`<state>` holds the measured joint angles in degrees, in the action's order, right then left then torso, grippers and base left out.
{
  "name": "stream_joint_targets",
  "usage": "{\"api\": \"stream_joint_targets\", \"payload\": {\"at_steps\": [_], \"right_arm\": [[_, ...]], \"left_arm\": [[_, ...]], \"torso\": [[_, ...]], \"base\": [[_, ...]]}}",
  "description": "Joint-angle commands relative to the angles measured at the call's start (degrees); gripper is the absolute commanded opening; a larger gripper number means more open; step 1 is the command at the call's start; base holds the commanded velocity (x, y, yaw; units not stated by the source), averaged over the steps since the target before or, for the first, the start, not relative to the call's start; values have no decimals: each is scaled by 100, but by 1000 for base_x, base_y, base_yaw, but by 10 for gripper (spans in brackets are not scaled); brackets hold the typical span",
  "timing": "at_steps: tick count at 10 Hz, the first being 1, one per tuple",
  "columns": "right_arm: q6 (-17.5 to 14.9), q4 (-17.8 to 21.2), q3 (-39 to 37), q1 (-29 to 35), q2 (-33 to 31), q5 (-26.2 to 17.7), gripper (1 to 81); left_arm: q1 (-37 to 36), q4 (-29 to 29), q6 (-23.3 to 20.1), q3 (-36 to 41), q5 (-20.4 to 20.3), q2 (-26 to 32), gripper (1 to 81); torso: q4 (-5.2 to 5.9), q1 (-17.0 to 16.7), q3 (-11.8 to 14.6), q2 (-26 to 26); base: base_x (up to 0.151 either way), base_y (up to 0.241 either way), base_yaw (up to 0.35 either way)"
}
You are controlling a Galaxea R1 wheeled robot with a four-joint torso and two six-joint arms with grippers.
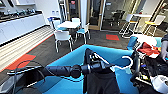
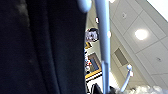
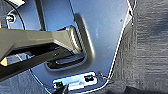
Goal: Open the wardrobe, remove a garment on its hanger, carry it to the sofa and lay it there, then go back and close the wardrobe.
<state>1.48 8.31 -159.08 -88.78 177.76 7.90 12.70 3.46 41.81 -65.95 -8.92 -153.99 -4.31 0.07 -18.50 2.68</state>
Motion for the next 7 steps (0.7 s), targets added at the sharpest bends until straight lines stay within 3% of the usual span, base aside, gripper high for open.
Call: {"api": "stream_joint_targets", "payload": {"at_steps": [1,2,3,4,5,7], "right_arm": [[-7,-14,18,58,25,-394,811],[-7,-5,18,49,25,-386,811],[-7,12,18,49,16,-386,811],[-7,21,18,49,7,-377,811],[-7,-5,18,57,16,-377,811],[-7,4,18,58,17,-377,811]], "left_arm": [[-949,111,-77,109,-101,-80,10],[-1010,85,-77,39,-101,-106,10],[-1098,76,-59,12,-110,-106,10],[-1177,76,-33,-32,-110,-106,10],[-1239,76,-16,-84,-118,-114,10],[-1292,67,-7,-242,-118,-141,10]], "torso": [[0,0,-533,0],[0,0,-607,0],[0,-5,-223,2],[0,-2,-391,0],[536,4,-454,-5],[641,2,-502,-5]], "base": [[0,0,0],[0,0,0],[0,0,0],[0,0,0],[0,0,0],[0,0,0]]}}
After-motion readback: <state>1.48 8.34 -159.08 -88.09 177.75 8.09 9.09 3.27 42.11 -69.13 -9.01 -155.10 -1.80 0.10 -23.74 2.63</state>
